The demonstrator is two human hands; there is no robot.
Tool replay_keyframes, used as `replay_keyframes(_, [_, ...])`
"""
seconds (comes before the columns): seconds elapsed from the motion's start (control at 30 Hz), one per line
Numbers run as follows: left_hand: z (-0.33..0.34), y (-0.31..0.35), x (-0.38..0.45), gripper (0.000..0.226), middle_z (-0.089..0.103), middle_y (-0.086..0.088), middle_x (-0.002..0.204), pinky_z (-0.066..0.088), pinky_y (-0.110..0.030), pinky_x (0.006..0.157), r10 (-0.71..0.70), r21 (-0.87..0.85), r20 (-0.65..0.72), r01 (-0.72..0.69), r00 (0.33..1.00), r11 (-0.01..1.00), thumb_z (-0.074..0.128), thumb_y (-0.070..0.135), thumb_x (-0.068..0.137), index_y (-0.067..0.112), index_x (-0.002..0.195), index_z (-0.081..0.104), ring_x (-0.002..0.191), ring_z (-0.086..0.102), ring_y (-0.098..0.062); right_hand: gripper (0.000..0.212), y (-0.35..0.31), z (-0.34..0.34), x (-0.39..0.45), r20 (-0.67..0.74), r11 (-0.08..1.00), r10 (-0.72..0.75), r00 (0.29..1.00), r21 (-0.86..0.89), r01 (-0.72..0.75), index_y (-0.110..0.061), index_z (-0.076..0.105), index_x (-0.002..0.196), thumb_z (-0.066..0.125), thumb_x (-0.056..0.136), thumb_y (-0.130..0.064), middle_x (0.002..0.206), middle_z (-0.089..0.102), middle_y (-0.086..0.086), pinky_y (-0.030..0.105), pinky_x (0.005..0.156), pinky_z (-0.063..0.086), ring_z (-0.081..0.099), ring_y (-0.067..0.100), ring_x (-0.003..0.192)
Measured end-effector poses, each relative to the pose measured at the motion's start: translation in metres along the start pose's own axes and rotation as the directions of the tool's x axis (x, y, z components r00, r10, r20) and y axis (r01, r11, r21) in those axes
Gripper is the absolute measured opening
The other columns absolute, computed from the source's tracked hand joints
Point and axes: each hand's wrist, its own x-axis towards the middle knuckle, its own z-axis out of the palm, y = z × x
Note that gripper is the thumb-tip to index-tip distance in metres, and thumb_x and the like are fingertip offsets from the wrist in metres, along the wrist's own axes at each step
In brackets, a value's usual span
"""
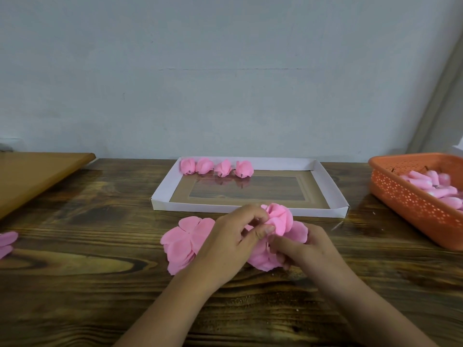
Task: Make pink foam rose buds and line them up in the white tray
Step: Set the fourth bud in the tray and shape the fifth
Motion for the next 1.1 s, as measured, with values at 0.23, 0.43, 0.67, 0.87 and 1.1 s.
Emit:
replay_keyframes(0.23, [-0.001, 0.003, 0.0, 0.009, 0.047, 0.047, 0.138, 0.043, -0.009, 0.098, 0.032, -0.049, 0.045, -0.03, 0.998, 0.998, 0.058, 0.043, 0.094, 0.039, 0.086, 0.057, 0.134, 0.044, 0.014, 0.016, 0.0, -0.004, 0.001, 0.061, 0.999, 0.042, 0.997, 0.027, -0.044, -0.019, 0.067, 0.059, 0.066, 0.073, -0.026, 0.054, 0.058, 0.003, 0.019, 0.049, 0.043, 0.052, 0.012, 0.05])
replay_keyframes(0.43, [-0.003, 0.003, -0.001, 0.011, 0.06, 0.047, 0.116, 0.05, -0.011, 0.085, 0.011, -0.062, -0.012, -0.012, 1.0, 0.998, 0.065, 0.025, 0.094, 0.034, 0.09, 0.061, 0.109, 0.061, 0.005, 0.016, 0.003, -0.001, 0.001, 0.102, 0.997, 0.072, 0.992, 0.022, -0.074, -0.016, 0.069, 0.062, 0.068, 0.071, -0.029, 0.055, 0.057, 0.005, 0.021, 0.048, 0.043, 0.05, 0.014, 0.051])
replay_keyframes(0.67, [0.001, 0.004, -0.001, 0.029, 0.072, 0.023, 0.106, 0.058, -0.028, 0.081, -0.081, -0.167, -0.11, 0.062, 0.991, 0.984, 0.076, 0.013, 0.09, 0.04, 0.095, 0.068, 0.096, 0.068, -0.007, 0.02, 0.002, 0.002, -0.001, 0.078, 0.999, 0.027, 0.997, 0.033, -0.029, -0.024, 0.07, 0.061, 0.071, 0.076, -0.036, 0.053, 0.057, 0.003, 0.019, 0.048, 0.042, 0.05, 0.01, 0.048])
replay_keyframes(0.87, [0.01, 0.008, 0.0, 0.058, 0.065, 0.021, 0.118, 0.061, -0.041, 0.084, -0.232, -0.391, -0.118, 0.17, 0.965, 0.905, 0.085, 0.042, 0.067, 0.057, 0.114, 0.056, 0.094, 0.072, -0.013, 0.023, -0.004, 0.002, -0.002, -0.015, 0.998, -0.041, 0.999, 0.04, 0.042, -0.033, 0.076, 0.065, 0.076, 0.088, -0.03, 0.054, 0.067, -0.004, 0.012, 0.047, 0.045, 0.061, 0.002, 0.049])
replay_keyframes(1.1, [0.015, 0.002, 0.001, 0.054, 0.075, 0.011, 0.109, 0.058, -0.025, 0.082, -0.303, -0.419, -0.066, 0.249, 0.951, 0.873, 0.087, 0.036, 0.067, 0.044, 0.113, 0.061, 0.102, 0.071, -0.011, 0.022, 0.008, 0.003, 0.001, -0.069, 0.985, -0.117, 0.991, -0.133, 0.108, -0.035, 0.075, 0.073, 0.074, 0.089, -0.02, 0.067, 0.074, -0.005, 0.014, 0.052, 0.047, 0.066, 0.001, 0.059])
